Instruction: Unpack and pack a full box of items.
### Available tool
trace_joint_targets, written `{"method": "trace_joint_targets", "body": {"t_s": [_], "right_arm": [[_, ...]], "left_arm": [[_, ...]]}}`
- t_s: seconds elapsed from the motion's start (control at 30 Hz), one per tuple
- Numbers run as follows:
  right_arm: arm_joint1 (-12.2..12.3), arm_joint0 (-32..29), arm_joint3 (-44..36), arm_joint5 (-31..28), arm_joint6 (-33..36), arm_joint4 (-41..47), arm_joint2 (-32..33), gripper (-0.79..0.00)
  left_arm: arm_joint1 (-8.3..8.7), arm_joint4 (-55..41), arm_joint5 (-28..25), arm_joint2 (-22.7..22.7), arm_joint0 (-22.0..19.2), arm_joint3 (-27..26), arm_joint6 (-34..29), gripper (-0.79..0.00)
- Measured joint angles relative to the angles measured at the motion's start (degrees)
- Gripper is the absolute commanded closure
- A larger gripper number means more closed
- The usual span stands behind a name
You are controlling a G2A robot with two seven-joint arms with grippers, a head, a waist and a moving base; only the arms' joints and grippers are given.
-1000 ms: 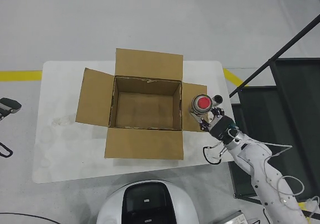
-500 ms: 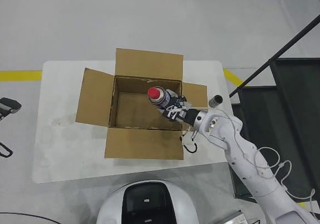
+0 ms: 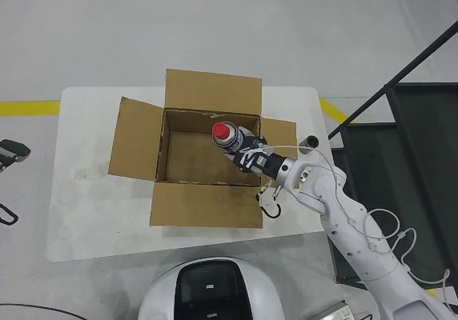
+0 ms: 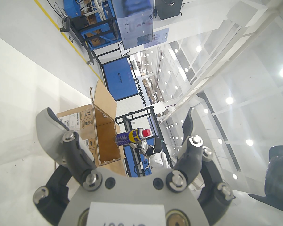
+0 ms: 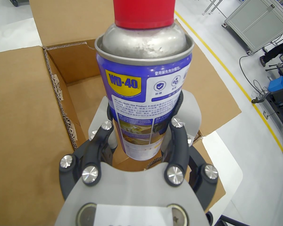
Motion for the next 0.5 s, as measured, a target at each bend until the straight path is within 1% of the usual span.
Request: {"method": "trace_joint_targets", "body": {"t_s": [0.07,0.13,0.23,0.37,0.5], "right_arm": [[0.0,-0.02,-0.04,-0.36,0.28,-0.1,-0.21,0.0],[0.03,0.89,-0.3,-1.98,2.93,-0.86,-0.78,0.0],[-0.29,4.69,-0.3,-5.85,11.51,1.09,-2.67,0.0],[-1.6,12.67,3.33,-10.32,25.53,8.57,-8.08,0.0],[-3.44,20.18,10.01,-11.21,35.19,15.82,-14.45,0.0]], "left_arm": [[0.0,0.0,0.0,0.0,0.0,0.0,0.0,-0.785],[0.0,0.0,0.0,0.0,0.0,0.0,0.0,-0.785],[0.0,0.0,0.0,0.0,0.0,0.0,0.0,-0.785],[0.0,0.0,0.0,0.0,0.0,0.0,0.0,-0.785],[0.0,0.0,0.0,0.0,0.0,0.0,0.0,-0.785]]}}
